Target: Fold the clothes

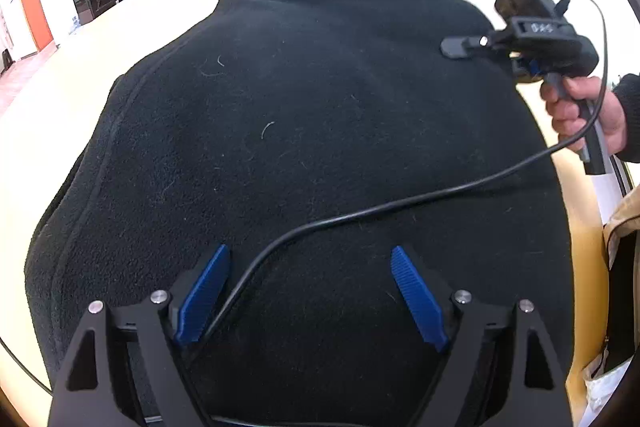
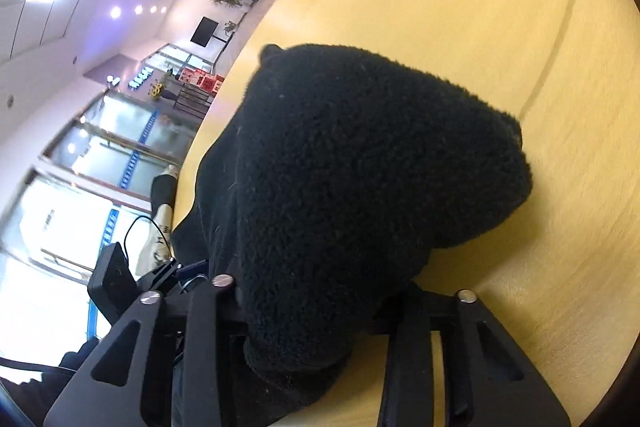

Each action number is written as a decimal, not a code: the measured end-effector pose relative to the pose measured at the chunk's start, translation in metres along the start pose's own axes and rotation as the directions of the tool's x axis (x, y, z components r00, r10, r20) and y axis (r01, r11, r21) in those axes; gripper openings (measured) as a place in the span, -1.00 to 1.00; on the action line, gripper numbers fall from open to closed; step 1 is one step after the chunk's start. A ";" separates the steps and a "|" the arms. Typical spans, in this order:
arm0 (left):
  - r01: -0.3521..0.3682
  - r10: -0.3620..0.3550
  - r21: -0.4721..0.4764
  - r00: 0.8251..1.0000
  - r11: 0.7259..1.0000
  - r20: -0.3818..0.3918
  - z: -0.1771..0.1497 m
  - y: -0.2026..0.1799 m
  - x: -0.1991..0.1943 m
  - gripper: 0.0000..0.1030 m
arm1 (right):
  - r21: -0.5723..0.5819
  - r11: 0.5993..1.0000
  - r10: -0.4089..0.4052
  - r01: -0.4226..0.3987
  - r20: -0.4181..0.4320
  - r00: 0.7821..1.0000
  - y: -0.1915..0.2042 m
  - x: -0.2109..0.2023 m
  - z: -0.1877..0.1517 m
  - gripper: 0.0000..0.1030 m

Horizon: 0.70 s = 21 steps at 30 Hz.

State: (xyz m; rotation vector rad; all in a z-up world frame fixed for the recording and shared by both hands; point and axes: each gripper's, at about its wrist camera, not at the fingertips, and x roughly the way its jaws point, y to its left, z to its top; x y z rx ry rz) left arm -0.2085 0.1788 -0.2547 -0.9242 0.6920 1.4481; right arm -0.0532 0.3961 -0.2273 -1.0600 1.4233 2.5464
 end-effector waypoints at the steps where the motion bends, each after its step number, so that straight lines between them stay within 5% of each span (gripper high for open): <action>1: 0.003 -0.003 -0.003 1.000 1.000 0.005 0.003 -0.004 0.002 0.67 | -0.033 0.999 -0.004 0.005 0.016 1.000 0.012 -0.003 0.002 -0.46; 4: 0.012 -0.011 -0.012 1.000 1.000 0.021 0.013 -0.016 0.009 0.67 | -0.177 0.984 0.001 0.012 0.070 0.998 0.056 -0.022 0.011 -0.49; 6: 0.017 -0.017 -0.017 0.999 1.000 0.032 0.019 -0.023 0.014 0.71 | -0.356 0.934 0.020 0.017 0.098 0.995 0.100 -0.042 0.014 -0.49; 10: 0.022 -0.020 -0.039 0.998 0.999 0.055 0.060 -0.063 0.043 0.73 | -0.747 0.664 0.056 0.001 0.051 0.997 0.178 -0.066 -0.013 -0.48; 13: -0.008 0.010 -0.031 0.998 0.999 0.057 0.078 -0.085 0.053 0.71 | -0.777 0.629 0.027 -0.009 0.010 1.000 0.168 -0.067 -0.019 -0.47; 15: -0.005 0.007 -0.026 0.998 1.000 0.063 0.074 -0.090 0.043 0.60 | -0.761 0.648 -0.005 0.013 0.012 1.000 0.148 -0.073 -0.011 -0.48; 21: -0.009 0.009 -0.003 1.000 1.000 -0.025 -0.001 -0.114 -0.022 0.60 | -0.752 0.658 0.028 -0.034 -0.021 0.999 0.107 -0.091 0.023 -0.47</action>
